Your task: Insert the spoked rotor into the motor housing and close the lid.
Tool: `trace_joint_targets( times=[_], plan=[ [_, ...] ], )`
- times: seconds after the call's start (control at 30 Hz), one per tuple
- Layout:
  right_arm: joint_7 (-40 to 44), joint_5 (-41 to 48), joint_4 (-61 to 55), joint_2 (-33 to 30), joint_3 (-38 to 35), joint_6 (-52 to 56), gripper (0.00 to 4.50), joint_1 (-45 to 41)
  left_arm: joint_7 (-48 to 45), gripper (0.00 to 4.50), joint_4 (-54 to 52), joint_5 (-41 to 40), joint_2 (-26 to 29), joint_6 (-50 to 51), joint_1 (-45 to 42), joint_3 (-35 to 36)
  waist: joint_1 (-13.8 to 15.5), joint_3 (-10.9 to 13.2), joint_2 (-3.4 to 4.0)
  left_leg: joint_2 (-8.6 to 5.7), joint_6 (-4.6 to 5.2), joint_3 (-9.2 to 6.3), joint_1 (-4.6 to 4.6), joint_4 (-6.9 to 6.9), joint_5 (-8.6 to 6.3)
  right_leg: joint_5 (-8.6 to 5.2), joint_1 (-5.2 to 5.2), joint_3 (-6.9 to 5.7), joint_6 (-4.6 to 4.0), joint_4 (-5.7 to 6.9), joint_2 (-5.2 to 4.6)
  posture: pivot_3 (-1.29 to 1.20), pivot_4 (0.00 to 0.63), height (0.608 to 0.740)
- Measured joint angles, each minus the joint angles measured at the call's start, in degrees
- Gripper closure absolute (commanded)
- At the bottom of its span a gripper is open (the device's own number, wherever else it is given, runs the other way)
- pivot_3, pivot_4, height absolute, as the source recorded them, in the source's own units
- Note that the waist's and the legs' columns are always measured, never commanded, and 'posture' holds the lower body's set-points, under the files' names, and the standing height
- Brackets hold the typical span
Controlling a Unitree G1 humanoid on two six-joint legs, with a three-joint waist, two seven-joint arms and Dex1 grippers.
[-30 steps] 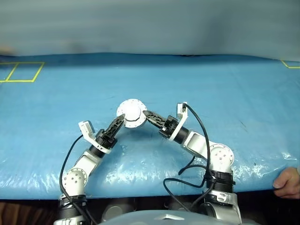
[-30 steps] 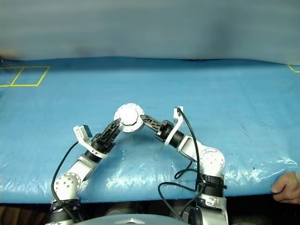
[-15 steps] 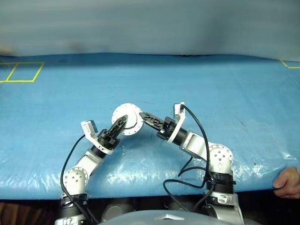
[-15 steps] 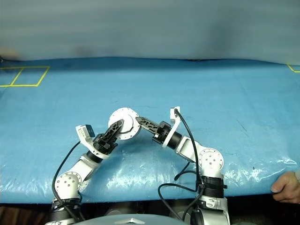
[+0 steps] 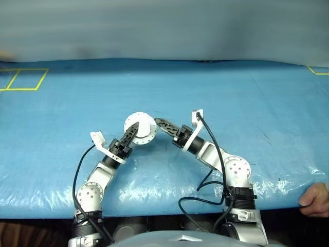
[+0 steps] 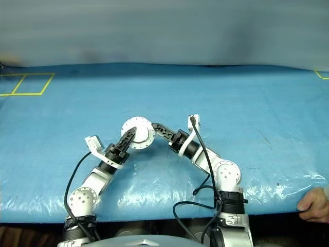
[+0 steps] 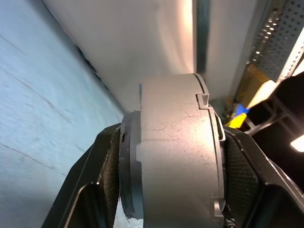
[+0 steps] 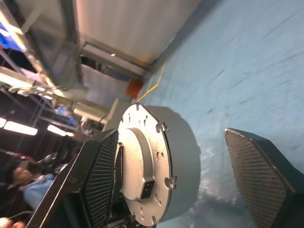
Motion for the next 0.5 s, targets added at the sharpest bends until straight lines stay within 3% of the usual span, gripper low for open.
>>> trace_joint_targets(
  times=[0.17,0.3,0.5],
  plan=[
    [-0.6,-3.6,1.1,-0.3,-0.3,-3.5,0.97,0.2,8.2,1.73,5.6,5.2,-3.0,-10.2,-5.1,5.3,0.1,0.0,-0.02,-0.02,0.09,0.01,-0.05,0.04,0.04,0.03,-0.01,0.02,0.04,-0.01,-0.01,0.00,0.150,0.740],
    [-0.6,-4.6,0.7,-0.1,-1.2,-5.2,0.97,1.5,17.0,1.73,13.2,8.3,-3.5,-18.7,-13.9,10.6,0.4,0.0,-0.10,-0.02,0.07,-0.02,-0.07,0.15,0.04,0.07,0.03,-0.01,0.06,0.00,0.01,0.00,0.150,0.740],
    [-1.3,-4.7,-0.7,1.3,-2.9,-7.2,0.97,3.3,19.9,1.73,23.7,12.1,-1.2,-20.9,-20.7,11.8,0.4,0.0,-0.12,-0.11,0.24,-0.02,-0.09,0.26,0.05,0.12,0.05,-0.01,0.15,0.00,-0.01,0.00,0.150,0.740]
  ],
)
